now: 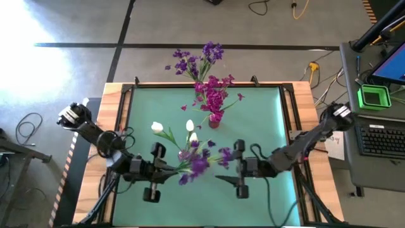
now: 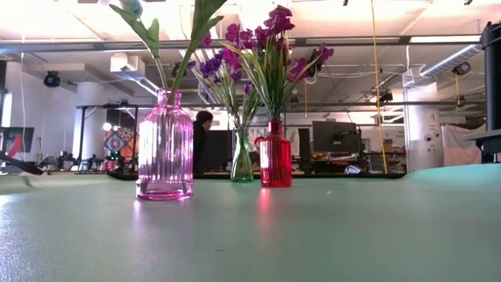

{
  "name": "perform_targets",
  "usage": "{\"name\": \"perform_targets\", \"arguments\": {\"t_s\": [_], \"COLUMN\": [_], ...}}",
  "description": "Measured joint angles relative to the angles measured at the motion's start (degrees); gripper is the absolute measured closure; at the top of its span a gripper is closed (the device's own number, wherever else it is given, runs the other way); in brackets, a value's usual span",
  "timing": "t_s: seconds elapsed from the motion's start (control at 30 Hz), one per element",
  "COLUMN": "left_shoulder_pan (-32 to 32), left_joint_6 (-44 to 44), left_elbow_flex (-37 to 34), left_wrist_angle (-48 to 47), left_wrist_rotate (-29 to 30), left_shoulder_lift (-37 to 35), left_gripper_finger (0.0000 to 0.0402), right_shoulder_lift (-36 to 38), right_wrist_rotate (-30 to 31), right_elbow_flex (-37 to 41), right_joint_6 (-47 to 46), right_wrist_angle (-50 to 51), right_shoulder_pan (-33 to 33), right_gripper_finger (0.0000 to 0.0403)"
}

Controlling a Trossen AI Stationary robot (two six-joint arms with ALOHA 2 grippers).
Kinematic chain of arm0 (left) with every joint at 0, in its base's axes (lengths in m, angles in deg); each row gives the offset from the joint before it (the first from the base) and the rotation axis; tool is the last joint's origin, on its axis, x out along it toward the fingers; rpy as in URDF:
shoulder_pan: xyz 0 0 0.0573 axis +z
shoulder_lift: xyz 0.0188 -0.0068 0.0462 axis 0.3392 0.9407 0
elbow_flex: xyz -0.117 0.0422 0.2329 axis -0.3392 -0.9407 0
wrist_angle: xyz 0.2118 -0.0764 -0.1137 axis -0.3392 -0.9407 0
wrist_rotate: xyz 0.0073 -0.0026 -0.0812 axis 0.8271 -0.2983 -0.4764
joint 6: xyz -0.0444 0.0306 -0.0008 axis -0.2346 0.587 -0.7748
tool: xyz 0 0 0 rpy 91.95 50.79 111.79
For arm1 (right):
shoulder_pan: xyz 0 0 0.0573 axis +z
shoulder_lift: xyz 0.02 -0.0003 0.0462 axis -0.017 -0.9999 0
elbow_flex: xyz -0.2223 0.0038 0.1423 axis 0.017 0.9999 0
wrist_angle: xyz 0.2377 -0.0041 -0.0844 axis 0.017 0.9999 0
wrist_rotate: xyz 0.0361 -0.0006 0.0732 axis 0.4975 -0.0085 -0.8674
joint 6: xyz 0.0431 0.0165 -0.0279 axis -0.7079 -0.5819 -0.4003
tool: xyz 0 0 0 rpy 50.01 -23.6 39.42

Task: Sort flowers into vase by color
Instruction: Put the purple flower into the green vase

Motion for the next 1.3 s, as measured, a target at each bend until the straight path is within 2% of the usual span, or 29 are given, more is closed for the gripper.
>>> {"name": "perform_targets", "arguments": {"t_s": [0.1,0.37,0.7,0.83,0.93,1.03,1.3], "left_shoulder_pan": [0.6,0.6,0.9,1.5,1.6,1.5,1.5], "left_joint_6": [0.1,1.4,1.5,1.2,0.7,0.0,-1.2], "left_elbow_flex": [1.2,3.6,3.6,3.6,3.5,3.5,3.5], "left_wrist_angle": [2.0,5.3,6.0,6.1,6.0,6.0,6.3], "left_wrist_rotate": [0.0,0.7,1.1,1.2,1.9,3.2,5.2], "left_shoulder_lift": [2.9,7.0,7.4,8.1,8.8,8.9,8.9], "left_gripper_finger": [0.0401,0.0401,0.0401,0.0401,0.0401,0.0401,0.0401], "right_shoulder_lift": [-3.6,-12.1,-15.8,-17.7,-18.5,-18.7,-18.8], "right_wrist_rotate": [-3.2,-5.8,-6.2,-6.2,-6.2,-6.2,-7.6], "right_elbow_flex": [-2.4,-13.5,-22.2,-25.4,-27.0,-27.9,-28.3], "right_joint_6": [0.2,2.2,0.0,0.5,0.7,0.8,0.9], "right_wrist_angle": [-3.2,-2.4,2.1,2.4,3.6,4.6,5.1], "right_shoulder_pan": [-2.2,-3.5,-3.7,-4.2,-4.6,-4.9,-5.1], "right_gripper_finger": [0.017,0.0168,0.0103,0.0094,0.0107,0.0136,0.0264]}}
